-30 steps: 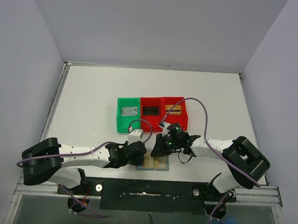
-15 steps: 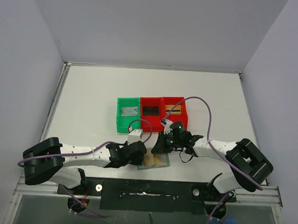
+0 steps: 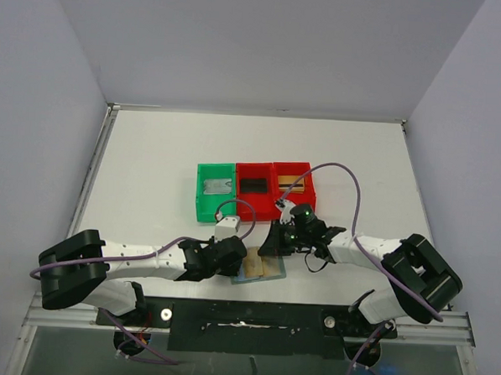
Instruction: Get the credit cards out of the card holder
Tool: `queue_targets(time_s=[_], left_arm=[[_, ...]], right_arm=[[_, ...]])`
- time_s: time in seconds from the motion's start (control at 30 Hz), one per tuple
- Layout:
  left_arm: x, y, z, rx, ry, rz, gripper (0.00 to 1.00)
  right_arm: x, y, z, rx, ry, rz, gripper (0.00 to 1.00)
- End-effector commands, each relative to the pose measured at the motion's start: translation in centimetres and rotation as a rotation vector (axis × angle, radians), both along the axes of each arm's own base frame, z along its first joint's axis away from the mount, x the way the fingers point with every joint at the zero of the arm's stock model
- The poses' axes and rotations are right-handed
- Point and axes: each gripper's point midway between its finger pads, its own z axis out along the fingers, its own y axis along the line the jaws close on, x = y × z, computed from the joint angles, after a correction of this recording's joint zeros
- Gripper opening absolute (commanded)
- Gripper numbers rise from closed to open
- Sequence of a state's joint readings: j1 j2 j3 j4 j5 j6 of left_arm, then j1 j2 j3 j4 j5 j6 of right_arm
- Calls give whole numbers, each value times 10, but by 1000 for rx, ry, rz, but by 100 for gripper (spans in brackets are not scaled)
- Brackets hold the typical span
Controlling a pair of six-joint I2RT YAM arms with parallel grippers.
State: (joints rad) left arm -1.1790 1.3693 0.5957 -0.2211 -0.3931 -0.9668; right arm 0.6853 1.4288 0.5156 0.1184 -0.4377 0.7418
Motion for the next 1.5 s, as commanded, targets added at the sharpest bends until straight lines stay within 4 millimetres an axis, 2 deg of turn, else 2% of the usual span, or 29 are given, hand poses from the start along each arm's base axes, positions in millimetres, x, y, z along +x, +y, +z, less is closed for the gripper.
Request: queue_targets(time_s=[0.0, 0.23, 0.37, 0.5, 0.63, 0.73, 0.83, 0.9, 1.03, 1.33, 1.47], left_arm=[[7, -1, 3, -12, -21, 30, 33], [9, -1, 9, -23, -36, 33, 33], [10, -1, 15, -38, -47, 36, 33], [13, -5, 29, -83, -75, 32, 34], [14, -15, 48, -154, -101, 11, 39], [12, -31, 64, -232, -117, -46, 41], [12, -47, 70, -283, -131, -105, 43], [10, -54, 65, -285, -120, -130, 41], [9, -54, 42, -228, -87, -133, 30], [12, -29, 0, -64, -45, -48, 20], [8, -25, -12, -27, -21, -34, 16]], right_arm=[[14, 3, 22, 54, -68, -28, 6], [4, 6, 18, 75, -58, 30, 6], [10, 0, 18, 53, -67, -3, 5], [13, -4, 21, 49, -83, -24, 5], [12, -6, 19, 43, -77, -20, 5], [11, -3, 20, 54, -78, -3, 5], [11, 1, 22, 73, -82, 15, 5], [12, 0, 21, 71, -83, 11, 5], [11, -1, 20, 66, -85, 11, 5], [12, -4, 18, 60, -92, 12, 6], [11, -4, 20, 72, -87, 11, 14]])
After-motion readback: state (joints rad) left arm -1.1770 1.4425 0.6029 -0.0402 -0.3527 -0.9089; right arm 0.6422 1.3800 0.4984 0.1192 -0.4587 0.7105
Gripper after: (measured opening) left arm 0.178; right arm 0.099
